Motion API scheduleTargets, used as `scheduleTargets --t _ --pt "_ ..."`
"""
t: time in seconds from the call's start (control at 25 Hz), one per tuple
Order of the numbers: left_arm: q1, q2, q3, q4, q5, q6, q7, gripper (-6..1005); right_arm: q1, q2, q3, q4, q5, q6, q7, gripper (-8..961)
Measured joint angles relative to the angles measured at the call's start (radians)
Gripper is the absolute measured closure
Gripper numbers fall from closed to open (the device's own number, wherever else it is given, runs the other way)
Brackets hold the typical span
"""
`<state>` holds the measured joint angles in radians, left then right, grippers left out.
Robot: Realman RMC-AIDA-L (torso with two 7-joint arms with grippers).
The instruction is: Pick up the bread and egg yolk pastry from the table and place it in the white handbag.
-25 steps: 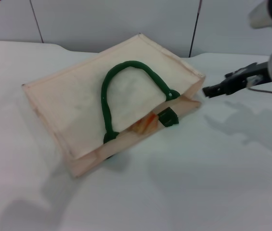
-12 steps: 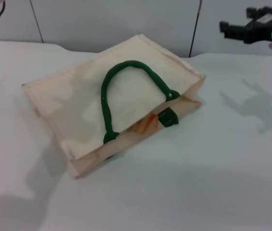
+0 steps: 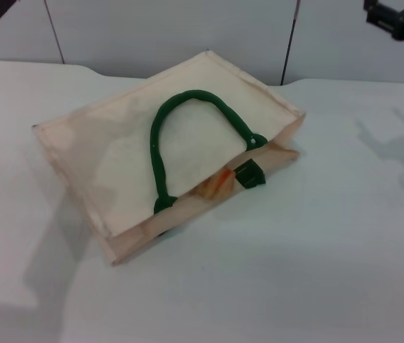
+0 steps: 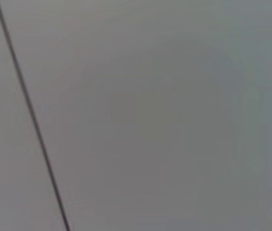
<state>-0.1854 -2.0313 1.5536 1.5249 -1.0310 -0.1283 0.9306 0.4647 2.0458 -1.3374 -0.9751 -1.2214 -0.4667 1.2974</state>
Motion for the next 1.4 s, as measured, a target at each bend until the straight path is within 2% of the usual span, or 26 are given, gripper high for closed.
scheduleTargets --t 0.24,0.44,0.6,0.72,0.88,1.08,1.16,1.2,1.4 --pt "0.007 0.001 0.018 -0.013 -0.016 0.060 -0.001 218 -0.010 -0.003 0.119 0.052 0.324 -0.211 -0.270 101" --pt "-0.008 0.002 0.027 -0.021 -0.017 0.071 0.000 252 0.009 -0.006 0.185 0.128 0.469 -0.430 -0.567 101" --pt "-0.020 0.002 0.031 -0.032 -0.014 0.076 0.003 268 0.065 -0.010 0.196 0.305 0.603 -0.550 -0.810 102" --pt "-0.023 0.002 0.028 -0.041 -0.012 0.079 0.004 275 0.093 -0.013 0.204 0.412 0.648 -0.580 -0.875 102" --pt "-0.013 0.002 0.032 -0.059 -0.014 0.112 0.005 275 0.079 -0.001 0.214 0.485 0.721 -0.617 -0.961 101" --pt "-0.010 0.001 0.066 -0.130 -0.015 0.186 0.000 275 0.104 -0.001 0.208 0.731 0.932 -0.773 -1.119 101" --pt "0.001 0.000 0.103 -0.170 -0.016 0.249 -0.003 275 0.123 -0.004 0.212 0.839 0.997 -0.835 -1.151 102" --pt "0.001 0.000 0.103 -0.170 -0.016 0.249 -0.003 275 0.128 -0.004 0.213 0.872 1.011 -0.846 -1.155 102" --pt "0.021 0.003 0.229 -0.281 -0.015 0.444 -0.020 275 0.120 0.000 0.226 0.997 1.028 -0.896 -1.149 103"
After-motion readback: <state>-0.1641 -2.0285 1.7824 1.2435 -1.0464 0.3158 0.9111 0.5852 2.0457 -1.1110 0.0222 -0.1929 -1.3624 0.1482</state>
